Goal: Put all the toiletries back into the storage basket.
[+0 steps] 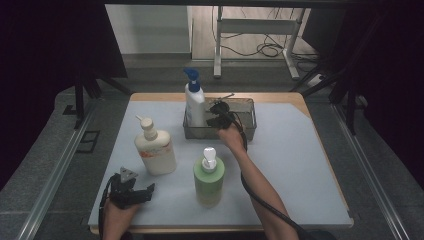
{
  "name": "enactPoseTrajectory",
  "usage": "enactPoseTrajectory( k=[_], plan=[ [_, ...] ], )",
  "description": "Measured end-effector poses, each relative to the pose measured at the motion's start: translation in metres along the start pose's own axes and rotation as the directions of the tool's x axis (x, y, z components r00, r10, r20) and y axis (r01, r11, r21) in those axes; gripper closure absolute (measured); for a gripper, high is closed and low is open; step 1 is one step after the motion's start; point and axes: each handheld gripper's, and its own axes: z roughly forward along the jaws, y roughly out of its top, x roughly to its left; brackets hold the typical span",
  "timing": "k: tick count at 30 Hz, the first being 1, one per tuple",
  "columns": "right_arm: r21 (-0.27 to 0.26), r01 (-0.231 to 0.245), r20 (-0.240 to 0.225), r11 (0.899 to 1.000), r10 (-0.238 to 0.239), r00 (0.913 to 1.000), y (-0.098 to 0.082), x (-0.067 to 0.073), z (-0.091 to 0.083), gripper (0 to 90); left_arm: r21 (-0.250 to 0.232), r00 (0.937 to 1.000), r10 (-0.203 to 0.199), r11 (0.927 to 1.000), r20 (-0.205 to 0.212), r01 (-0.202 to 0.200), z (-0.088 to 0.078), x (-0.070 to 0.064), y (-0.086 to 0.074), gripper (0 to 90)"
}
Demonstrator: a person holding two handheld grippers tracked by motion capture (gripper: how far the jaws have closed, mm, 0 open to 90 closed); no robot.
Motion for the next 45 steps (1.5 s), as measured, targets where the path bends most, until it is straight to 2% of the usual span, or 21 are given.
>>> enactPoseTrajectory(
  k=[6,9,12,37,45],
  plan=[
    [0.006,-0.002,-0.017,1.000,0.002,0.9999,0.002,0.005,0.003,89.3,0.000,1.0000,0.000,1.0000,0.000,0.000,0.000,0.000,0.000,12.1],
    [0.011,0.014,-0.035,1.000,-0.014,0.9993,0.003,0.010,0.004,88.7,0.000,1.0000,0.001,1.0000,0.000,-0.001,0.000,0.000,0.000,12.2],
    [0.013,0.029,-0.024,0.999,-0.029,0.9993,0.003,0.015,0.006,88.9,0.000,1.0000,0.000,1.0000,0.000,0.000,0.000,0.000,0.000,12.1],
    [-0.005,0.029,-0.031,1.000,-0.029,0.9991,0.005,0.019,0.003,89.5,0.003,1.0000,0.001,1.0000,-0.001,-0.001,0.000,0.000,0.000,12.1],
    [-0.023,0.039,-0.032,0.999,-0.040,0.9987,0.004,0.016,0.001,84.5,0.001,1.0000,0.002,1.0000,-0.002,-0.002,0.000,0.000,0.000,12.1]
  ],
)
